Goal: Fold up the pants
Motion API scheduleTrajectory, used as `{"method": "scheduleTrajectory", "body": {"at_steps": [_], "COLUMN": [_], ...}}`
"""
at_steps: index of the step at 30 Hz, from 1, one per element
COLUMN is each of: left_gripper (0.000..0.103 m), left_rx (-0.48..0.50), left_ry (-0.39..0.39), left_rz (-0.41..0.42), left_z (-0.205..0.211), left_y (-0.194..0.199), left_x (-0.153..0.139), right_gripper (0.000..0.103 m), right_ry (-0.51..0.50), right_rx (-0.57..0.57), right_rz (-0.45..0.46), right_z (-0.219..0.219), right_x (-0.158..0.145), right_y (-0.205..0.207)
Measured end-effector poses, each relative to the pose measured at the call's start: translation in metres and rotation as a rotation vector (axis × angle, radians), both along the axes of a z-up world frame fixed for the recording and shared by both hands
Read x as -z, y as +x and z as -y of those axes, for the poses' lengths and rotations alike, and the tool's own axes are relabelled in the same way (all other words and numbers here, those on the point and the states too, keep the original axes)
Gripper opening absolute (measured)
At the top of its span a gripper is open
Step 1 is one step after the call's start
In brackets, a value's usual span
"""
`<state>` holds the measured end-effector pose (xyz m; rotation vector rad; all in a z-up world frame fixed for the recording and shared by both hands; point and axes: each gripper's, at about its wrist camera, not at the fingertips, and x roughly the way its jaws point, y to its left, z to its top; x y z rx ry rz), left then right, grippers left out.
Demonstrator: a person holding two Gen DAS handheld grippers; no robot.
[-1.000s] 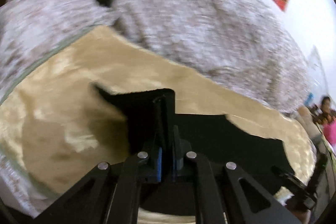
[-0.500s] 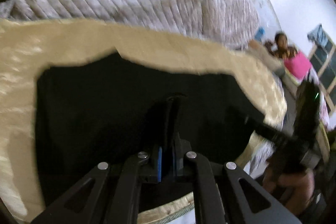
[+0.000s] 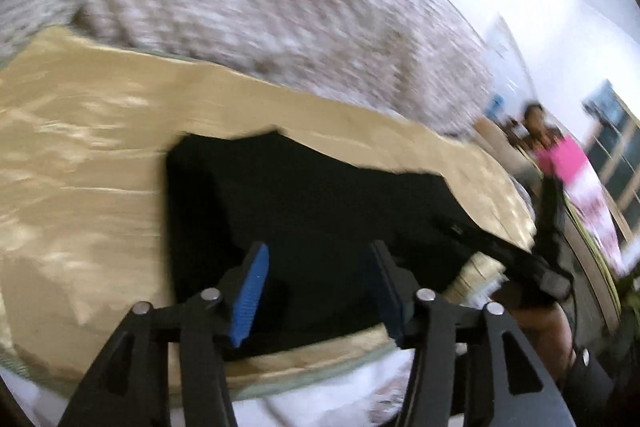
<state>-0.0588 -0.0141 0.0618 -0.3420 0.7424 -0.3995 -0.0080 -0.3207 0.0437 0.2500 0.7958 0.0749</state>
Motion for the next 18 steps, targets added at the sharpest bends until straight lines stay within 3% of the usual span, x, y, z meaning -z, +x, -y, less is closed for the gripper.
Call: {"method": "scheduleTrajectory", "body": {"at_steps": [6, 9, 11, 13, 18], "left_gripper": [0.062, 0.060, 0.046, 0.046, 0.049], "left_rx": [-0.078, -0.027, 0.028, 0.059, 0.115], "left_ry": [0.005, 0.003, -0.001, 0.020, -0.045], "left_rz": [-0.106, -0.132, -0.110, -0.071, 0.065], "left_z": [-0.008, 0.005, 0.018, 0.034, 0.048], "left_y": [0.031, 0.048, 0.058, 0.067, 0.082], "left_x": [0.022, 0.028, 0.023, 0.010, -0.040], "right_gripper": [0.072, 0.071, 0.072, 0.072, 0.072], "right_ry": [0.001, -0.001, -0.004, 0.001, 0.010], "right_rx": [-0.013, -0.022, -0.022, -0.017, -0.017], "right_rz": [0.002, 0.006, 0.008, 0.005, 0.005], "right_z": [-0.005, -0.008, -0.008, -0.008, -0.007], "right_x": [0.000, -0.001, -0.001, -0.001, 0.000], "right_y": [0.000, -0.001, -0.001, -0.001, -0.001]}}
